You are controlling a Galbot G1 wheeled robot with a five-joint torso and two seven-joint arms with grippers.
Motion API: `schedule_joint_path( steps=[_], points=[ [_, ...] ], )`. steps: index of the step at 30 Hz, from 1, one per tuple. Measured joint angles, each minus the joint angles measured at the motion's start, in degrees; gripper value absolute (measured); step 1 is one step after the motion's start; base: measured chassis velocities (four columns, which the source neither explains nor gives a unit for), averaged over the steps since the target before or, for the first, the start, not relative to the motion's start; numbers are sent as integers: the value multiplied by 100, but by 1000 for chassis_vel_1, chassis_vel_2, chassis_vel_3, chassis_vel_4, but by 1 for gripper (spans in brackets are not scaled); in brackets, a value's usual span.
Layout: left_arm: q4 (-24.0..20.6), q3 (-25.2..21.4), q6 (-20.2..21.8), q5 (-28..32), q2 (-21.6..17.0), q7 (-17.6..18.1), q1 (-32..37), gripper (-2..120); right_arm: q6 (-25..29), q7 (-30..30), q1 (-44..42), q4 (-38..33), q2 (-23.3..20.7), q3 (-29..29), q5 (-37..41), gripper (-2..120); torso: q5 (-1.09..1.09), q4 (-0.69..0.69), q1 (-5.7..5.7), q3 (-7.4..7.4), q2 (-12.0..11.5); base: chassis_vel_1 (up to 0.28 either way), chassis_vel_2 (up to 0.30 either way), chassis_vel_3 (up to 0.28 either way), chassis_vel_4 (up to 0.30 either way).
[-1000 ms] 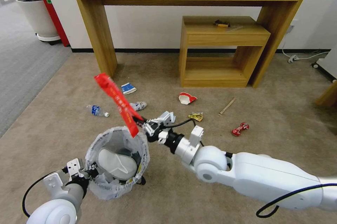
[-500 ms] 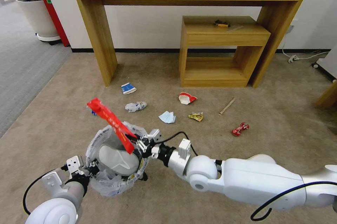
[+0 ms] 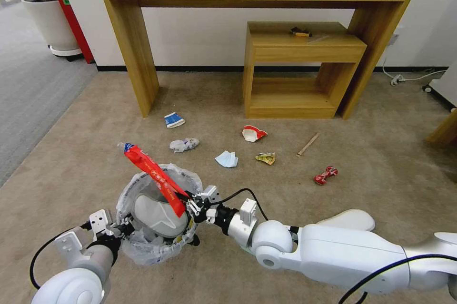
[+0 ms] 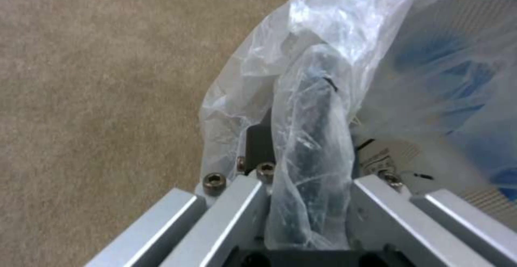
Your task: Pick up the trash bin and place the garbage on the floor into it.
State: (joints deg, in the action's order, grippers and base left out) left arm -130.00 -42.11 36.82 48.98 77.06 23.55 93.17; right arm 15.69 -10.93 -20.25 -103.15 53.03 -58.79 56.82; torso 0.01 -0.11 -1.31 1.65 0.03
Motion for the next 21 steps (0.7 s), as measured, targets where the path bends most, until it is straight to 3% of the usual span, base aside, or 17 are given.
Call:
schedule_joint_path(
  steps=[3,8,13,19,21],
  points=[
    [56,30,0,-2,-2,1,-30,0,1,-9,-106,25,-45,55,-55,39,0,0,0,0,0,0,0,0,0],
    [99,55,-1,-3,-3,0,-52,0,3,-7,-122,32,-55,95,-71,52,0,0,0,0,0,0,0,0,0],
    [152,99,-5,-14,9,-1,-81,0,16,-3,-126,35,-16,174,-72,72,0,0,0,0,0,0,0,0,0],
    [316,22,-21,-26,-26,-12,-88,0,-85,-315,-252,-158,61,964,116,96,0,1,0,0,0,0,0,0,0],
    [339,11,-23,-30,-32,-16,-85,0,-119,-375,-292,-175,53,1201,137,98,0,1,0,0,0,0,0,0,0]
  ],
)
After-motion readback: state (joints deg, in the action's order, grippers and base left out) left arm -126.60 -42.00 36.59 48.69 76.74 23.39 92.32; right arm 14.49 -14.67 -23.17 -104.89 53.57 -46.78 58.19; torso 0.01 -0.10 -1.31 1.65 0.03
